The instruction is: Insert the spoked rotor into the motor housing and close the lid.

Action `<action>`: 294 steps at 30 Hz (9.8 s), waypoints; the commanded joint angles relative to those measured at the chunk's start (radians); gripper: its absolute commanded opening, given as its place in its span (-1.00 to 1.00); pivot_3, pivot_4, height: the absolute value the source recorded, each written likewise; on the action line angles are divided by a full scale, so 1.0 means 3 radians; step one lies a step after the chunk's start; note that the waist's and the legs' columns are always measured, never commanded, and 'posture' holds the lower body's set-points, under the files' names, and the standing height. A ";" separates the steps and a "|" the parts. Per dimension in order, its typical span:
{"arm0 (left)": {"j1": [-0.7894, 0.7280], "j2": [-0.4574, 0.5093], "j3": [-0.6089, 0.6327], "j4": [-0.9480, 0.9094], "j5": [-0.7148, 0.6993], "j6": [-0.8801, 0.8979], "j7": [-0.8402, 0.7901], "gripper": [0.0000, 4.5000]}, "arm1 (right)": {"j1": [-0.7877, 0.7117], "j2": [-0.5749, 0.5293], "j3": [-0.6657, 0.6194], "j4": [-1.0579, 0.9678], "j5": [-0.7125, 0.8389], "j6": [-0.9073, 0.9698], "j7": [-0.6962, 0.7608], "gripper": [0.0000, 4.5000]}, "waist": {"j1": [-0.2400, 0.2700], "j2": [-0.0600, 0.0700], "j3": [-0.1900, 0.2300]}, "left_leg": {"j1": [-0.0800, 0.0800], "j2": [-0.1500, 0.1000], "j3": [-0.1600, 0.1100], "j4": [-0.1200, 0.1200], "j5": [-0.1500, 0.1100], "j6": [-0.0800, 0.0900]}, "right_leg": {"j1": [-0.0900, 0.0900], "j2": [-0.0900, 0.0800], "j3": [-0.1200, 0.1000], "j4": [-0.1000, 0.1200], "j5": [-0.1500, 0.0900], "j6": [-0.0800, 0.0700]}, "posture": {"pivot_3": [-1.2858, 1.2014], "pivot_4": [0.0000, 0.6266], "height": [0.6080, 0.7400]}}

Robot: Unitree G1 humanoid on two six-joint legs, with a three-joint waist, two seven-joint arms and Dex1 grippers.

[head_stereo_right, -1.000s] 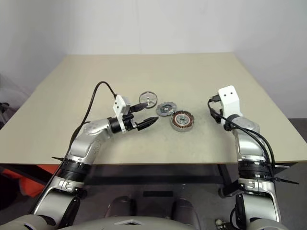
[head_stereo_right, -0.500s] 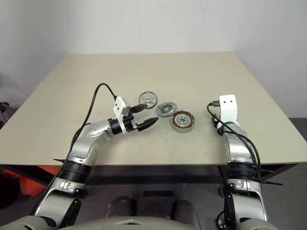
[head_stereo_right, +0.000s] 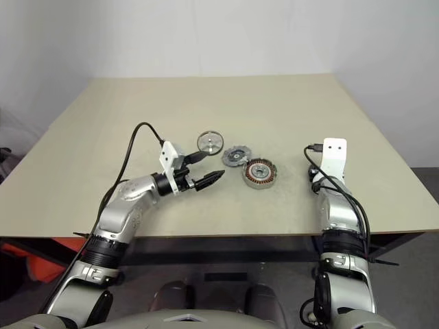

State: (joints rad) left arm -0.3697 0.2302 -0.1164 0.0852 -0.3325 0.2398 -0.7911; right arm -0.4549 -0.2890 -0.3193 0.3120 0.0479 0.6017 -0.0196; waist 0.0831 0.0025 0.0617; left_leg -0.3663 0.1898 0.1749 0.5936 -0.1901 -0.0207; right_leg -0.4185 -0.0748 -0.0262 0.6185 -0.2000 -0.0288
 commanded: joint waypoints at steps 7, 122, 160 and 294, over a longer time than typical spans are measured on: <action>-0.0027 0.0028 0.0026 -0.0150 0.0003 -0.0022 0.0025 1.00 | -0.0084 0.0065 -0.0111 -0.0099 0.0221 0.0269 -0.0044 0.04 | -0.0038 0.0000 0.0000 | 0.0000 0.0000 0.0000 0.0000 0.0000 0.0000 | 0.0001 0.0000 0.0000 0.0000 0.0000 0.0000 | 0.03 -1.00 1.00; 0.0070 0.0179 0.0120 -0.0350 -0.0108 0.0140 0.0035 1.00 | -0.0015 -0.0572 0.1204 -0.1202 0.0530 0.0367 0.1868 -0.61 | -0.0020 0.0001 0.0001 | -0.0002 0.0001 -0.0002 -0.0005 0.0003 -0.0005 | 0.0002 0.0001 -0.0001 -0.0007 0.0000 0.0001 | 0.03 -1.00 1.00; -0.1193 -0.0659 0.1727 0.1440 -0.1122 0.1105 0.1775 1.00 | -0.0161 -0.0178 0.1086 -0.1076 0.0435 -0.0230 0.1634 -0.99 | 0.0042 -0.0005 0.0003 | -0.0012 -0.0001 -0.0002 0.0001 -0.0002 0.0004 | 0.0004 0.0000 -0.0004 -0.0015 0.0013 -0.0021 | 0.03 -1.00 1.00; -0.1989 -0.1127 0.1520 0.2805 -0.1227 0.2513 0.0675 -0.73 | 0.0962 -0.1408 0.0654 -0.1706 0.0964 -0.0016 0.2704 -1.00 | 0.0150 -0.0019 0.0017 | -0.0004 -0.0009 -0.0010 -0.0042 -0.0006 0.0035 | 0.0042 -0.0008 -0.0028 -0.0088 0.0016 -0.0017 | 0.03 -1.00 1.00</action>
State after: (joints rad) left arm -0.9369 -0.1019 0.3431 0.9335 -0.6994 1.0011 -0.5642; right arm -0.1663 -0.7016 -0.1110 -0.1485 0.3351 0.6180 0.7946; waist 0.1280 -0.0033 0.0667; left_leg -0.3675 0.1872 0.1718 0.5810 -0.1921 -0.0099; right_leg -0.4056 -0.0773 -0.0347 0.5920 -0.1951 -0.0338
